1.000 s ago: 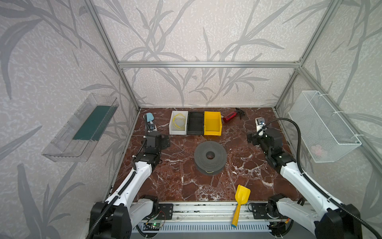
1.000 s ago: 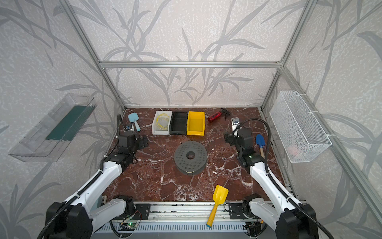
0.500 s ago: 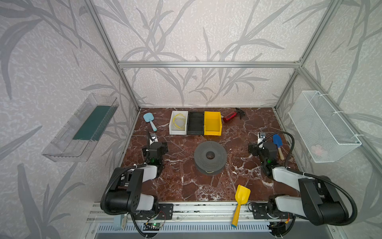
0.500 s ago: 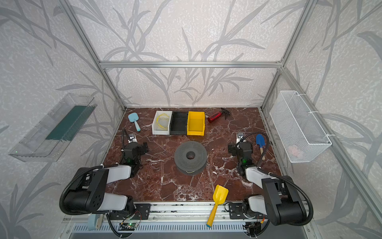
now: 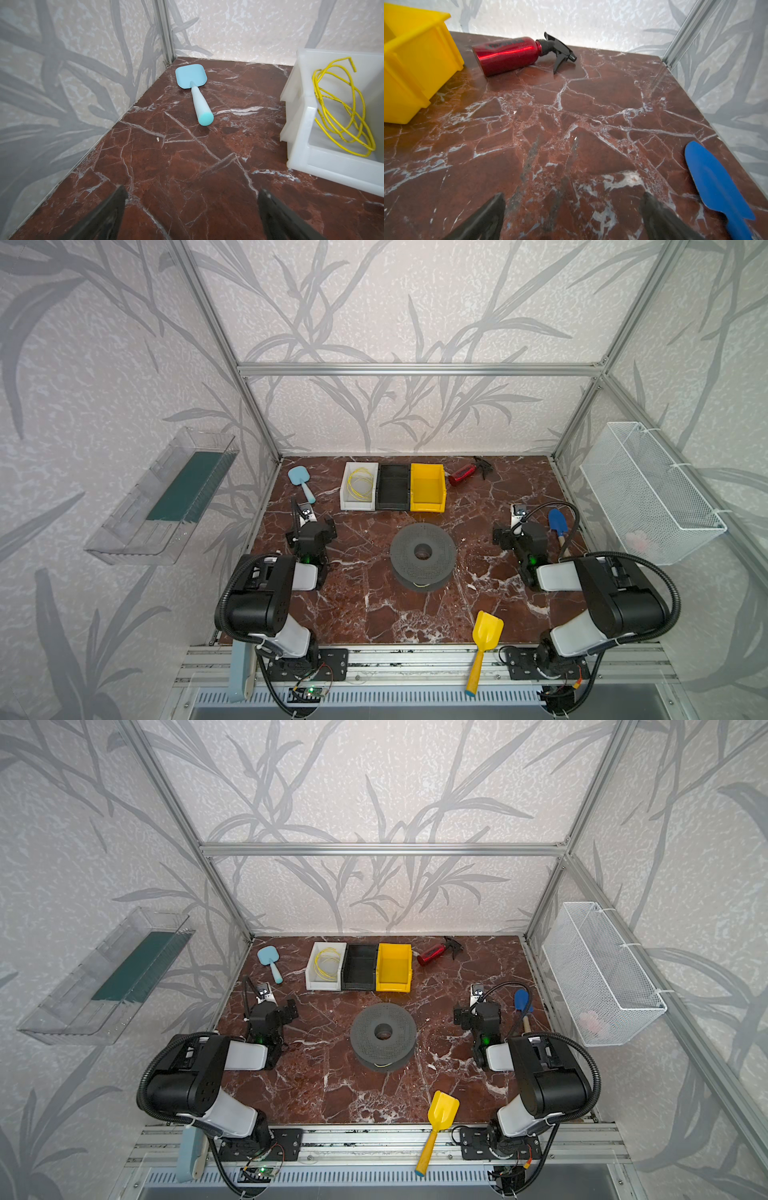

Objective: Wrap the cables

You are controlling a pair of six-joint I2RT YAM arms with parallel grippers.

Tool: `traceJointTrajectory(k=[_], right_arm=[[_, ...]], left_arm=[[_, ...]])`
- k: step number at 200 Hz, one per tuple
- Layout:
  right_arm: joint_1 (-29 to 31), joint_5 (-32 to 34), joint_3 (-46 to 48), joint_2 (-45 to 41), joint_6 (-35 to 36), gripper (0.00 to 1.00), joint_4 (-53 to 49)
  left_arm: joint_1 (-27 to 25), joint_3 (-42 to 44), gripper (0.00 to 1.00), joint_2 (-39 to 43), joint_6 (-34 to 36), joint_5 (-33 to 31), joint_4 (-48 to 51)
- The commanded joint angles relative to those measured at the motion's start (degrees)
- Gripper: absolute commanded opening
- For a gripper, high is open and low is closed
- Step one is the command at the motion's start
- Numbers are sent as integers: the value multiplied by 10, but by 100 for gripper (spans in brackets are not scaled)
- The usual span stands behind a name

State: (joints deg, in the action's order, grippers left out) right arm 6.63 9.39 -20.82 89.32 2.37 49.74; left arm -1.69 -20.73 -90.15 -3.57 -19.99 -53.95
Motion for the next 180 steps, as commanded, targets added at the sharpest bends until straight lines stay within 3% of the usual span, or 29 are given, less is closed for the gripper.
traceJointTrajectory(k=[1, 78, 180], right_arm=[[2, 9, -10, -7, 0, 99, 17], [2, 8, -14, -11, -1, 99, 5], [2, 11, -15, -11, -4, 99, 2]], left_arm=[[0, -1, 99, -3, 12, 12, -36], [13, -11, 99, 1, 10, 66, -2], [13, -6, 99, 1, 13, 65, -12]])
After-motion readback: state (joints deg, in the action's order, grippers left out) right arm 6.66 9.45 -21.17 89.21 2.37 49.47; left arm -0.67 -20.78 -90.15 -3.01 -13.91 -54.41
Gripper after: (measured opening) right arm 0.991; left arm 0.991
